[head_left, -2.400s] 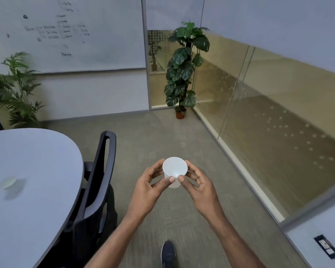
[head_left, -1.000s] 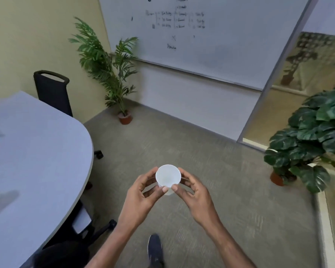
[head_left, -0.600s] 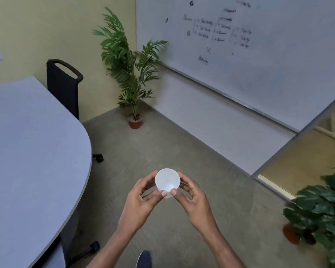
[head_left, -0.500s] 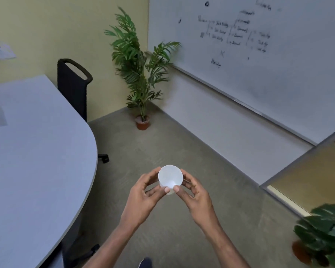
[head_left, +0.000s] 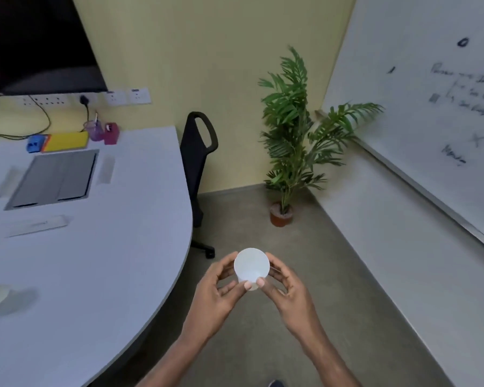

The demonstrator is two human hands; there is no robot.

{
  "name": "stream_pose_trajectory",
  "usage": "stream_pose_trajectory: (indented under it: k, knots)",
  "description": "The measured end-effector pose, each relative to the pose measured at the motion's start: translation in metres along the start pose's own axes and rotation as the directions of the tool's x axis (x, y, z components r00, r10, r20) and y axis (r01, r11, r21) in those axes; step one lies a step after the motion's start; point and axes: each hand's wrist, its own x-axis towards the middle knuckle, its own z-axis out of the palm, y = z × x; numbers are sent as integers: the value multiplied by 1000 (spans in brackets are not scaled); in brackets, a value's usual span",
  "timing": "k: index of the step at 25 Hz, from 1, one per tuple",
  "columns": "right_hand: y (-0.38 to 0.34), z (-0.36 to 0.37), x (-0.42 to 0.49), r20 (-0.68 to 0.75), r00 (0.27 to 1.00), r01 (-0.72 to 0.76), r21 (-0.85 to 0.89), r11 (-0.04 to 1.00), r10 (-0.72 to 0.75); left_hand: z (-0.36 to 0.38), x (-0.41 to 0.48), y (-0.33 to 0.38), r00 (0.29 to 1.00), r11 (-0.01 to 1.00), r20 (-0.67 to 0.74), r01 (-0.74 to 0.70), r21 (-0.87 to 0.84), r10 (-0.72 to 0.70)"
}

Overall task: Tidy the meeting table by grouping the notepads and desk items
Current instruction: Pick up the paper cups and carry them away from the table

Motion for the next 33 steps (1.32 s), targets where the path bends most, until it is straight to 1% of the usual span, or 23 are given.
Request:
stream_pose_trajectory:
  k: [1, 3, 6, 8, 11, 13, 17, 19, 22, 24, 28, 31, 33]
  knots:
    - [-5, -4, 22, 52, 999, -8, 6, 1000, 8, 3, 13, 4, 999, 1000, -51, 16, -11, -17]
    - [-11, -9, 64, 164, 986, 28, -20, 999, -25, 9, 37, 7, 988, 1000, -155, 14, -9, -15]
    - [-10, -6, 126, 290, 957, 5, -9, 1000, -2, 2, 75, 9, 967, 998, -245, 66, 5, -63]
    - [-11, 6, 167, 345, 938, 21, -19, 1000, -13, -9, 103, 7, 946, 996, -316, 78, 33, -64]
    - [-7, 37, 224, 407, 913, -27, -27, 999, 36, -35, 146, -5, 903, 990, -415, 134, 32, -109]
    - [-3, 64, 260, 440, 897, -40, -31, 999, 50, -61, 176, -18, 881, 985, -454, 169, 37, -134]
    - [-8, 110, 330, 482, 869, -98, -52, 994, 111, -110, 239, -33, 850, 971, -499, 230, 62, -169]
    - [-17, 137, 364, 489, 865, -72, -94, 993, 110, -138, 268, -30, 856, 968, -490, 238, 85, -167]
    - [-23, 168, 414, 523, 839, -98, -124, 987, 149, -175, 309, -32, 862, 964, -477, 247, 97, -173]
    - [-28, 188, 448, 565, 812, -75, -149, 986, 147, -195, 337, -32, 859, 964, -482, 246, 96, -171]
    - [-32, 225, 528, 617, 763, -91, -197, 976, 195, -231, 399, -44, 842, 963, -505, 262, 71, -192]
    - [-24, 257, 594, 651, 726, -76, -246, 966, 223, -256, 451, -56, 817, 960, -540, 273, 54, -202]
    - [-16, 285, 639, 658, 707, -104, -265, 959, 259, -276, 490, -67, 779, 953, -579, 302, 11, -240]
